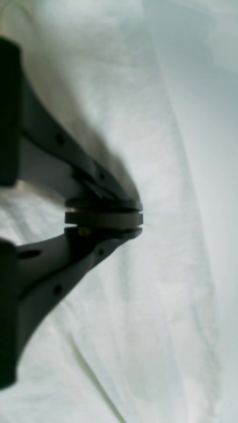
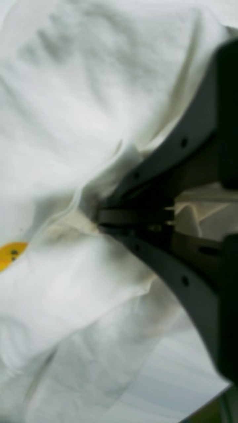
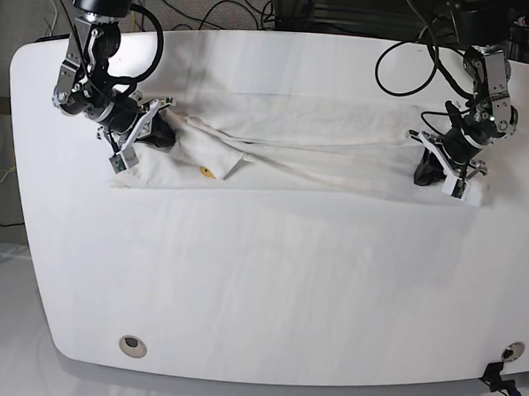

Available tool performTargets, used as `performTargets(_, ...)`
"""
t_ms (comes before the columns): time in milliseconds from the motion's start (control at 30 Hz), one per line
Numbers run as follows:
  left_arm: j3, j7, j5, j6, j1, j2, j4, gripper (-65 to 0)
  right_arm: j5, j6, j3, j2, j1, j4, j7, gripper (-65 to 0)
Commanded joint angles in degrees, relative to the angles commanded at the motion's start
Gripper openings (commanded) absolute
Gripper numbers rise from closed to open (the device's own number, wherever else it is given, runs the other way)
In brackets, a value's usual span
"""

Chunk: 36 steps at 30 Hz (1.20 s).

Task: Fold the T-shirt properly

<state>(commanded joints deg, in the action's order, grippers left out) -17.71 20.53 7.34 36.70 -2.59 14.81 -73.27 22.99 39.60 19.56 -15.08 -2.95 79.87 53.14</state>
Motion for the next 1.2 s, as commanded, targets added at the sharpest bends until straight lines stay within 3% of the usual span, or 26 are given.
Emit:
performTargets(167,0.0,0.0,0.0,0.0,1.3,-0.1,-0.2,-65.0,0.4,0.0,0.0,0.3,1.8,-0.4,0.0,-65.0)
performTargets(333,0.0,0.0,0.2,0.0,1.3,-0.1,-4.0,-65.0,0.5,0.0,0.0,0.1,3.3,5.4,0.6,-65.0)
performTargets(467,0.0,0.1,0.2,0.0,1.2,-0.1,-8.0,-65.0,0.5,0.0,0.0,0.3,5.6,10.4,5.1,-65.0)
performTargets(600,-0.1,0.3,0.2,0.0,0.8,-0.1,-12.4,-65.0,0.6,0.0,0.0,0.4,5.5,16.0,6.5,-65.0)
performTargets(733,-0.4,5.5,0.3,0.0,-0.9,-0.1,-17.2,-65.0,1.2,0.0,0.0,1.1,3.6,20.4,9.1,-65.0)
performTargets(933,-0.5,5.8,0.4,0.0,-8.2,-0.1,-26.4,-65.0,4.0,0.0,-0.5,4.0,-2.5,29.9,11.6,-65.0)
performTargets(1200,-4.6,5.8,0.4,0.0,-18.2,-1.5,-33.1,-65.0,4.0,-0.18,-3.6,4.8,-7.4,32.0,11.3,-65.0)
